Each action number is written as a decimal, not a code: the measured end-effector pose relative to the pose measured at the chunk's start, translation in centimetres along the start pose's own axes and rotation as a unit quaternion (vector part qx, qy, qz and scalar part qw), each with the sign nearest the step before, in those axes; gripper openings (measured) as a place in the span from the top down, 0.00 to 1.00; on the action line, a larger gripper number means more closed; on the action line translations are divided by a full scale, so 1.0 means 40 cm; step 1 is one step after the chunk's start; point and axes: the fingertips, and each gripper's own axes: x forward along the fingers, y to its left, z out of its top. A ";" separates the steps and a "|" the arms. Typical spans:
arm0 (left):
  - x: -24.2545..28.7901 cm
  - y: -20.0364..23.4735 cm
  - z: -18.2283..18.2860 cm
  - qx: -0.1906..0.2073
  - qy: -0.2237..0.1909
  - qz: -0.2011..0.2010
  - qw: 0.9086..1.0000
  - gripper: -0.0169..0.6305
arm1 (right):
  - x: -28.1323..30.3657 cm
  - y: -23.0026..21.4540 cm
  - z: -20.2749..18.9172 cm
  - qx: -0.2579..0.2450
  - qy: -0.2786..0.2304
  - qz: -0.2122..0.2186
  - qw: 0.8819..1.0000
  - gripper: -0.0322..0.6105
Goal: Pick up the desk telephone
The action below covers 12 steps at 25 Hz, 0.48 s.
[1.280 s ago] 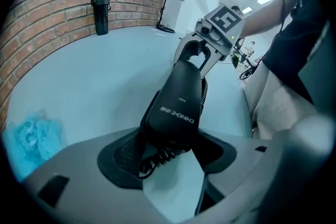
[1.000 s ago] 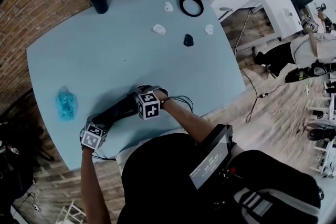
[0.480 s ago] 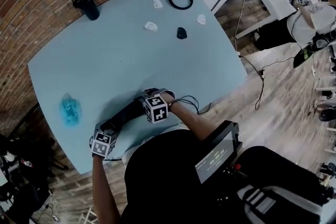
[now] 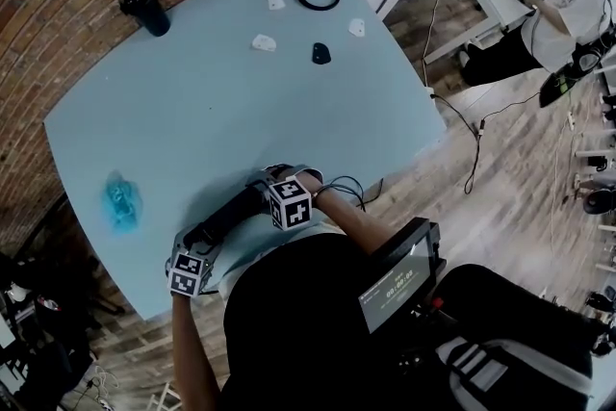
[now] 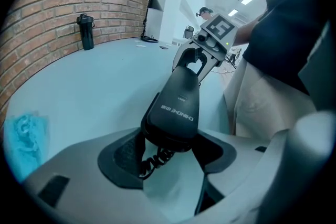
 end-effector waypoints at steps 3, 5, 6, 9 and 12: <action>-0.007 -0.009 0.007 0.007 -0.003 0.002 1.000 0.50 | -0.015 0.004 0.005 -0.003 -0.004 -0.008 1.000 0.57; -0.017 -0.014 0.017 0.013 -0.010 0.005 1.000 0.50 | -0.029 0.005 0.013 -0.002 -0.009 -0.012 1.000 0.57; -0.025 -0.017 0.024 0.016 -0.015 0.007 1.000 0.50 | -0.037 0.005 0.019 -0.002 -0.013 -0.014 1.000 0.57; -0.051 -0.020 0.043 0.024 -0.035 0.010 0.999 0.50 | -0.060 0.004 0.039 -0.004 -0.026 -0.018 1.000 0.57; -0.078 -0.026 0.062 0.033 -0.052 0.015 0.998 0.50 | -0.080 0.006 0.057 -0.011 -0.036 -0.018 0.999 0.57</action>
